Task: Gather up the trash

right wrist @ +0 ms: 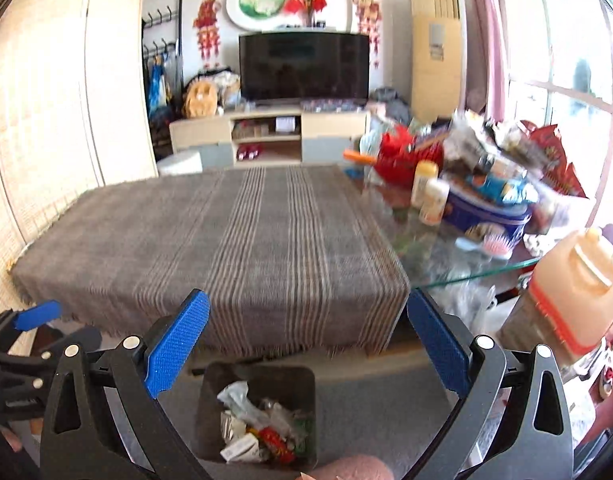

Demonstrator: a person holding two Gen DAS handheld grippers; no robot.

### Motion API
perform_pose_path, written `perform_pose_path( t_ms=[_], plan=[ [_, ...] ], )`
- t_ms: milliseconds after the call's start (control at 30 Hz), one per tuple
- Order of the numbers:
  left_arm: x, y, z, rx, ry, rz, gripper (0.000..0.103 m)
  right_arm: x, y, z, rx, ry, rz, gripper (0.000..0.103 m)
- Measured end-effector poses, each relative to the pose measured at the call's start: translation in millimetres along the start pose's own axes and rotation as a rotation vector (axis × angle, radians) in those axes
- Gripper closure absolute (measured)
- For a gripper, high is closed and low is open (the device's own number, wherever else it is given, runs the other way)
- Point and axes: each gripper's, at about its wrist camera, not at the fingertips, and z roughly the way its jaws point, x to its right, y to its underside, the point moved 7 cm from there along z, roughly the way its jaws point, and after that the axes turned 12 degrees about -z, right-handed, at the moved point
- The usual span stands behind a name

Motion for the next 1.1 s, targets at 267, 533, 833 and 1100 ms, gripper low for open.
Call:
perform_pose_path(
  t_ms=[267,533,833,1100],
  plan=[
    [4.9,-29.3,-44.8,0.126,-0.032,0.011,0.008,-3.4,-19.8,-35.0,0.08,-0.001,-0.001,0.003],
    [14.2,-37.0,-69.6,0.181,-0.044,0.04,0.008,0.0,-25.0,-54.9,0.116,0.031,0.006,0.003],
    [20.1,-39.9,-82.6,0.21,-0.026,0.039,0.008,2.0,-28.2,-65.2,0.14,0.04,0.01,0.003],
    [16.7,-40.7,-83.3,0.215,-0.036,0.028,0.008,-1.9,-26.5,-65.8,0.136,0.026,0.014,0.003]
  ],
)
